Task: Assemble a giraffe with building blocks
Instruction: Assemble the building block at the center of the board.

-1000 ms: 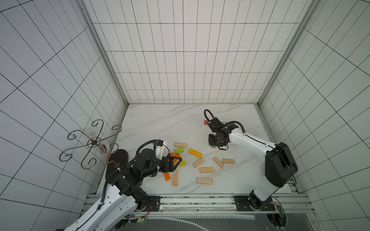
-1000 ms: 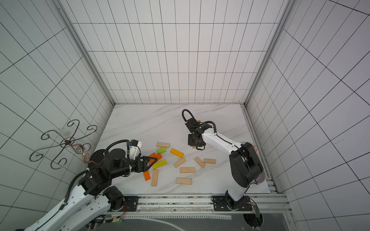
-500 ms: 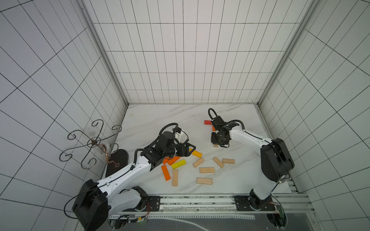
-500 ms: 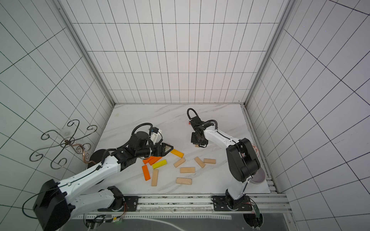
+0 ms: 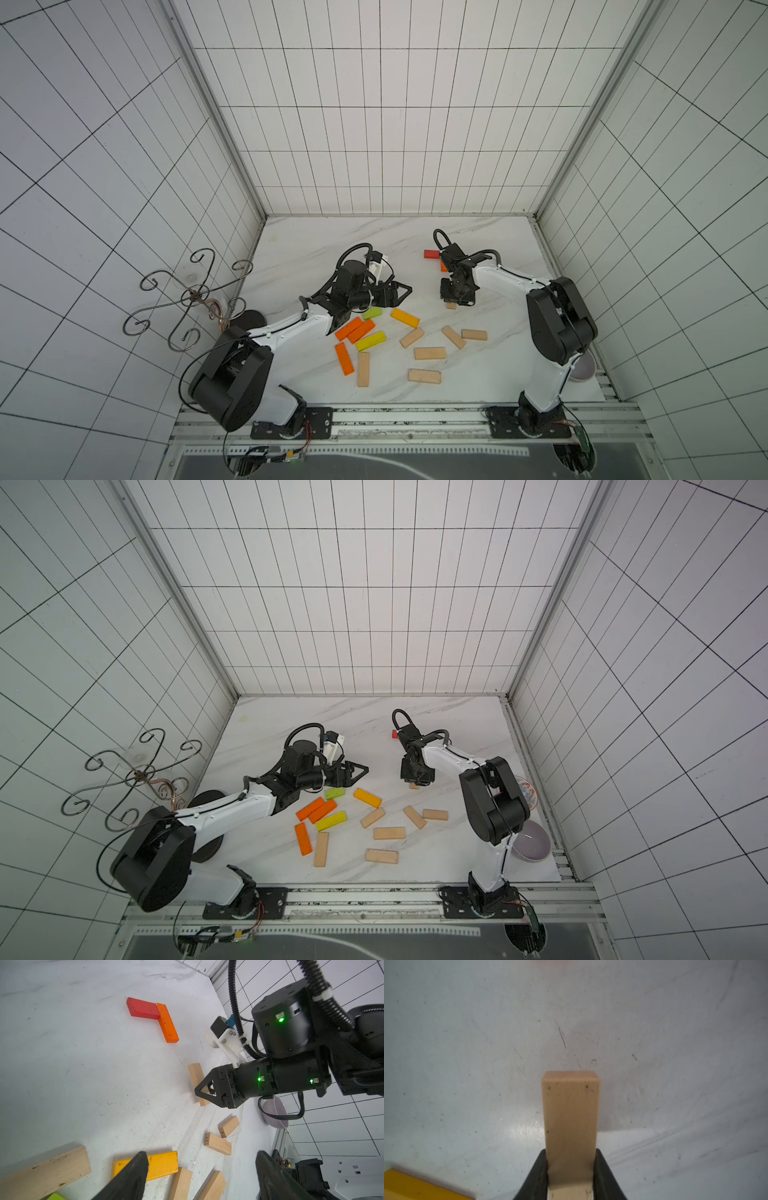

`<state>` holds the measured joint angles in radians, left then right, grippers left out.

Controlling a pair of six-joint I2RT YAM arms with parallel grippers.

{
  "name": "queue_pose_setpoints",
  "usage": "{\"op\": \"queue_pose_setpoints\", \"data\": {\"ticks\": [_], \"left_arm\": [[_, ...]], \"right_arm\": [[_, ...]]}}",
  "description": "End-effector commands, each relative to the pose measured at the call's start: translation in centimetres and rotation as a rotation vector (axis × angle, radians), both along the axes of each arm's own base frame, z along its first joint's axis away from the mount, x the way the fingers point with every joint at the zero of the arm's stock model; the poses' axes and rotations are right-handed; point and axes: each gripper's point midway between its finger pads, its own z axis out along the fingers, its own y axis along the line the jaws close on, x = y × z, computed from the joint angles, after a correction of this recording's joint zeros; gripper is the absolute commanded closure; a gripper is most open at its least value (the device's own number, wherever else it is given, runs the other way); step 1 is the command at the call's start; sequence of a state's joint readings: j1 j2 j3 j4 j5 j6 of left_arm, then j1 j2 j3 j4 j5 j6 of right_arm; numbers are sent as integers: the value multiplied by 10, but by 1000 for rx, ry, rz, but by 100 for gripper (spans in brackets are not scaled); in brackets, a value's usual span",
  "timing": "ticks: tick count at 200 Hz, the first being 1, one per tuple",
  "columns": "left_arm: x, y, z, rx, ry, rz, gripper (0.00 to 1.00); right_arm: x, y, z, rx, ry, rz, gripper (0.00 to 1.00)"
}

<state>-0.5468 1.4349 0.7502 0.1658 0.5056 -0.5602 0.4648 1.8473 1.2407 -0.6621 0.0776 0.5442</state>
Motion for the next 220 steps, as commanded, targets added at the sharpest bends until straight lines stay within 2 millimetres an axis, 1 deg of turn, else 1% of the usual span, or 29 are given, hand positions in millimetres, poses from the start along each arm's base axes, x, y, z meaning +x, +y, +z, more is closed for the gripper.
{"op": "queue_pose_setpoints", "data": {"ticks": [1,48,69,106,117,130,140,166,189,220], "left_arm": [[3,-6,-2,-25,-62,-26,18],[5,-2,-21,5,-72,3,18],[4,-1,-22,12,-74,8,18],[4,1,-21,13,-76,11,18],[4,2,-21,11,-78,13,18],[4,4,-21,11,-75,16,17],[4,4,-21,10,-75,16,17],[4,5,-20,7,-74,14,17],[4,5,-20,6,-74,14,17],[4,6,-20,3,-70,15,17]], "right_arm": [[21,4,11,21,-37,18,77],[30,11,4,34,-24,56,72],[35,15,4,45,-18,69,68],[42,13,0,25,-6,73,55],[43,12,1,21,-7,71,52],[44,11,2,16,-8,69,52],[45,9,2,14,-5,68,55],[46,8,4,19,-5,63,67],[51,6,3,16,-9,60,77],[64,6,3,15,-23,61,79]]}}
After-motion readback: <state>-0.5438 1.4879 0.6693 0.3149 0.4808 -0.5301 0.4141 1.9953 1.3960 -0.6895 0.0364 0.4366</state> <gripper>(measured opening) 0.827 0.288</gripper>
